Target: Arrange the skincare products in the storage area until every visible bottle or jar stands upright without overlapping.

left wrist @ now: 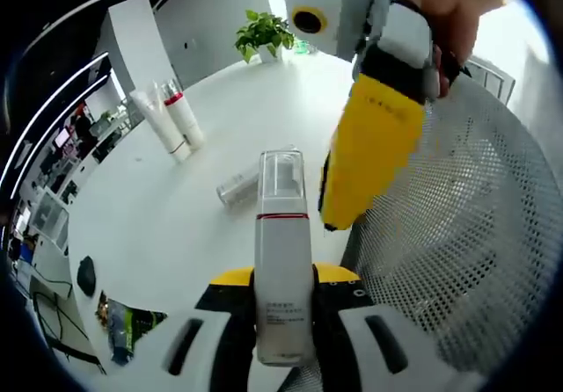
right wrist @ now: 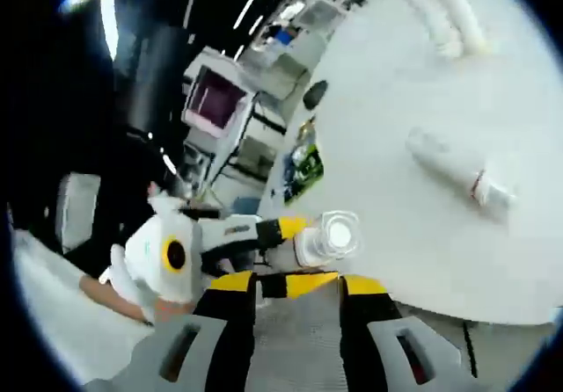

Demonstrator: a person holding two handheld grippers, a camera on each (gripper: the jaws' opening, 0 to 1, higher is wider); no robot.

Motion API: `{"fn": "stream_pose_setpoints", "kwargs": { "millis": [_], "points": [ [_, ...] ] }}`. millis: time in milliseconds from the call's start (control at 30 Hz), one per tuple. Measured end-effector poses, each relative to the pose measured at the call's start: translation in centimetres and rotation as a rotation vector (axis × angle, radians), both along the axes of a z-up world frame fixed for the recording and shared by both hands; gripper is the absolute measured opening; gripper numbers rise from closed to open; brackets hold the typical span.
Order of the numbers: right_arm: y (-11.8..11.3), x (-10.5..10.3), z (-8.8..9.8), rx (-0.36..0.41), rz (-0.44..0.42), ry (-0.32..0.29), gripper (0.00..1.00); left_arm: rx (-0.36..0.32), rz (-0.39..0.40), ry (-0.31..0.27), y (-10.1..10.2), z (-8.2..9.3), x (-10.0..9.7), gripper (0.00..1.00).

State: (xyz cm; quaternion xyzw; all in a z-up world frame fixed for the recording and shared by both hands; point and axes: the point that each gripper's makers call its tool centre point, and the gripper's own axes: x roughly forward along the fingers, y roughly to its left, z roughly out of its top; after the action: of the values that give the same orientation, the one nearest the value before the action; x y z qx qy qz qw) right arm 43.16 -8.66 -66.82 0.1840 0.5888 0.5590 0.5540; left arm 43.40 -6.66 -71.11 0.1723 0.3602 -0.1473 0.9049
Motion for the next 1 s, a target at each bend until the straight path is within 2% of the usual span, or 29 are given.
{"fn": "stream_pose_setpoints", "kwargs": {
  "millis": [100, 200, 300, 400, 500, 533, 567, 867, 900, 933, 1000],
  "points": [
    [1.0, 0.5, -0.3, -0.016, -0.127, 0.05, 0.3, 0.02, -0.021, -0.009, -0.2, 0.0, 0.0, 0.19],
    [1.6, 0.4, -0.9, -0.058, -0.204, 0.103, 0.32, 0.045, -0.013, -0.01, 0.2, 0.1, 0.1, 0.19],
    [1.8, 0.4, -1.5, -0.093, -0.256, 0.089, 0.33, 0.104, -0.042, -0.018, 0.3, 0.3, 0.2, 0.18],
    [2.0, 0.7, -2.0, -0.109, -0.318, 0.118, 0.35, 0.127, -0.071, -0.042, -0.1, 0.8, 0.3, 0.18],
    [2.0, 0.9, -2.7, -0.125, -0.34, 0.115, 0.28, 0.145, -0.086, -0.058, -0.2, 1.1, 0.4, 0.18],
    [2.0, 1.1, -2.8, -0.118, -0.349, 0.109, 0.28, 0.142, -0.088, -0.066, -0.2, 1.3, 0.4, 0.18],
    [2.1, 1.0, -3.0, -0.125, -0.361, 0.135, 0.28, 0.142, -0.097, -0.078, -0.4, 1.5, 0.5, 0.18],
    [2.5, 1.3, -3.4, -0.118, -0.409, 0.199, 0.27, 0.141, -0.088, -0.078, -0.1, 1.6, 0.5, 0.17],
    [2.5, 1.4, -3.1, -0.109, -0.404, 0.184, 0.27, 0.14, -0.086, -0.081, -0.1, 1.6, 0.5, 0.17],
    [2.5, 1.6, -3.0, -0.086, -0.378, 0.126, 0.26, 0.142, -0.08, -0.089, 0.0, 1.8, 0.6, 0.18],
    [2.6, 1.7, -2.5, -0.06, -0.376, 0.108, 0.24, 0.149, -0.081, -0.108, 0.0, 2.0, 0.8, 0.18]
  ]
}}
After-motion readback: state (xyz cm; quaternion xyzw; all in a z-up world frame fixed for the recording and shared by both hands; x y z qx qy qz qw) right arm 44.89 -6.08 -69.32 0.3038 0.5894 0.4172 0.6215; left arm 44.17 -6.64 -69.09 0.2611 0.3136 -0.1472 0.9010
